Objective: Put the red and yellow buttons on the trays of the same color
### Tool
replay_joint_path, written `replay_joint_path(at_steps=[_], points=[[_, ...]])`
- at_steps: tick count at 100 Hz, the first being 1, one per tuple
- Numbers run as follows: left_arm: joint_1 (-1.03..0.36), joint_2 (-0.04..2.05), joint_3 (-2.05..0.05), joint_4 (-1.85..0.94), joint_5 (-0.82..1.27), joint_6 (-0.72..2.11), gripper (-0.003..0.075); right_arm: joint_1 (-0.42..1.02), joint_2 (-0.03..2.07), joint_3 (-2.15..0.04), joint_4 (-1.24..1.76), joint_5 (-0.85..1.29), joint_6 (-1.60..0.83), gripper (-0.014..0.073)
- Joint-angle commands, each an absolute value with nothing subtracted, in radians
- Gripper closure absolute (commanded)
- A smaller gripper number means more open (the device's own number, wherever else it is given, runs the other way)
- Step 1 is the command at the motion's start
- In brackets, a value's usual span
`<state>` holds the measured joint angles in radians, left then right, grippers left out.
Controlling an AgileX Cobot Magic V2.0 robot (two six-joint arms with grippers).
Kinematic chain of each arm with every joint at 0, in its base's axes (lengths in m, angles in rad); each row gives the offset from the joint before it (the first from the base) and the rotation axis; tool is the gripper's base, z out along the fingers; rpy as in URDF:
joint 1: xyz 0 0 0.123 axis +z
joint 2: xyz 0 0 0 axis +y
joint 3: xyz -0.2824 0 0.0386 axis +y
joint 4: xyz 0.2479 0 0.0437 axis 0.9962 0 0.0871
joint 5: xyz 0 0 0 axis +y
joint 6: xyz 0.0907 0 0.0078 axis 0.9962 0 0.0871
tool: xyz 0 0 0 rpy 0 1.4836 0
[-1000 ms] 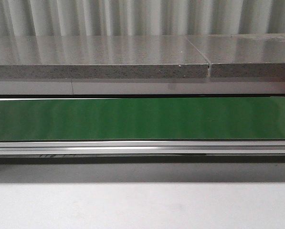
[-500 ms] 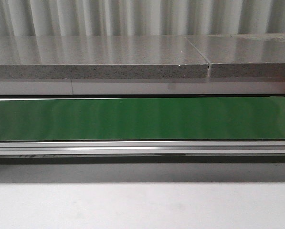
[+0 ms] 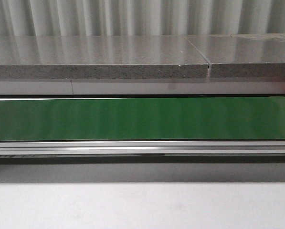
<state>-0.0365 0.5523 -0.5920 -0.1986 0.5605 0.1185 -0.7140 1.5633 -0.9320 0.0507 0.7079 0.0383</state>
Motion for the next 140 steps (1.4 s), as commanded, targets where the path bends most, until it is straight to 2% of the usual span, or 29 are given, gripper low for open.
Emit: replay_joint_path(at_steps=[1,12,31,59,100,114,140], points=[[-0.044,0.552,-0.619,-0.214,0.489,0.121,0.0740,-0.719,1.533,-0.955,0.041,0.679,0.039,0.0229],[-0.044,0.552,-0.619,-0.214,0.489,0.121,0.0740,-0.719,1.533,-0.955,0.041,0.679,0.039,0.0169],[-0.044,0.552,-0.619,-0.214,0.489,0.121,0.0740,-0.719,1.533,-0.955,0.041,0.679,0.040,0.0120],[-0.044,0.552,-0.619,-0.214,0.489,0.121,0.0740,-0.719,1.510,-0.955,0.041,0.677,0.058,0.0121],[-0.044,0.552,-0.619,-0.214,0.489,0.121,0.0740,-0.709,1.316,-0.955,0.048,0.679,0.066,0.0121],[-0.044,0.552,-0.619,-0.214,0.489,0.121,0.0740,-0.636,1.224,-0.955,0.058,0.675,0.066,0.0121],[-0.044,0.552,-0.619,-0.214,0.489,0.121,0.0740,-0.361,1.061,-0.953,0.058,0.653,0.065,0.0127]])
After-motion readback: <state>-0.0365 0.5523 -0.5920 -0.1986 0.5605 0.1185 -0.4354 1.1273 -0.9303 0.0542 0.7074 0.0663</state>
